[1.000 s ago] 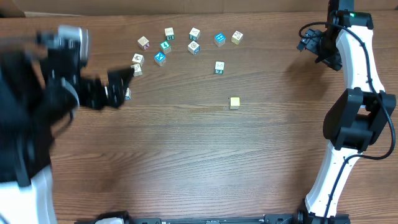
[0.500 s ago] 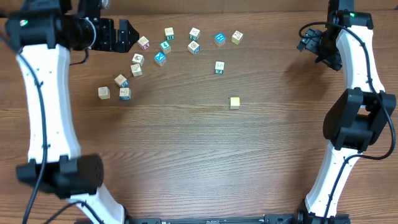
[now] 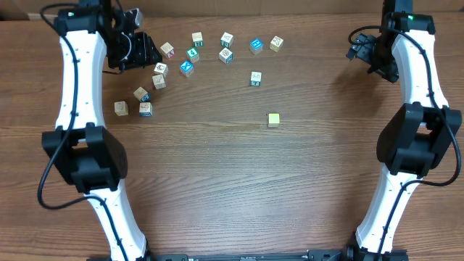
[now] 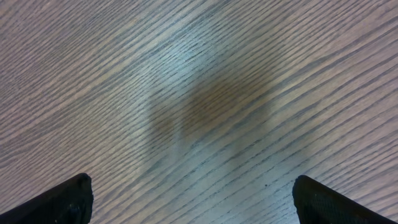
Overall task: Form a tower
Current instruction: 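Lower the left gripper onto the elephant 5 block and close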
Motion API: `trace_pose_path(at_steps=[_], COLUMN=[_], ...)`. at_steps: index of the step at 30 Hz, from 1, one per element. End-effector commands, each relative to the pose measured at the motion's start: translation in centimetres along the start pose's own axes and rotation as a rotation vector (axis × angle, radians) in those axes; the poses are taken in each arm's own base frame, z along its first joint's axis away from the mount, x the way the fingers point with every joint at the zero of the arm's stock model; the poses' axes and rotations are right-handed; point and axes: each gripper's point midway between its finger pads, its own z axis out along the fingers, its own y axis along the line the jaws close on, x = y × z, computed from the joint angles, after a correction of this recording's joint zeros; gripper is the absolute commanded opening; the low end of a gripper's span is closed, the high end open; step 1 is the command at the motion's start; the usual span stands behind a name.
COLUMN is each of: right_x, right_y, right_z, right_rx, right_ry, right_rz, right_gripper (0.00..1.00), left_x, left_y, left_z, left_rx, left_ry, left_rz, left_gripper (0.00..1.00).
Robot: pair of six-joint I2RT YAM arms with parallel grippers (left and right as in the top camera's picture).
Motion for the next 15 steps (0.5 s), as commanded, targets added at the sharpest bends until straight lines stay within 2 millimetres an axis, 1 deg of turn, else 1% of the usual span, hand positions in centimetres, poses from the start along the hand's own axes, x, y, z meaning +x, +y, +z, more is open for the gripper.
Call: trace_pose_path(at_steps=[1,4,8,12,15], right_x=[-0.7,-0.7,-0.7,-0.7,-0.7], right_y=[0.1,0.1,0.1,0.1,0.1], right_z=[-1.2,-1.2,-1.2,-1.2,-1.2], right_rx=[-0.009,-0.009,-0.009,-0.009,-0.009], right_ry=[-0.034,-0.034,-0.034,-0.034,-0.034], right_rz=[0.006,0.006,0.006,0.006,0.006], right_gripper=[1.0,1.0,1.0,1.0,1.0], left_x=[-0.1,0.3,0.5,0.9,1.2], left_y=[1.8,3.0,4.7,5.1,5.4], left_z=[1.9,3.8,5.3,6.8,8.4], left_rx=[-0.118,-0.204,-0.321,-0.336,-0.331], left_ry=[0.019,0.051,0.064,0.079,0.094], left_rz=[-0.046,-0.034,-0.073,-0.138,-0.162], left_gripper=[0.54,0.62,0.64,0.64,0.65])
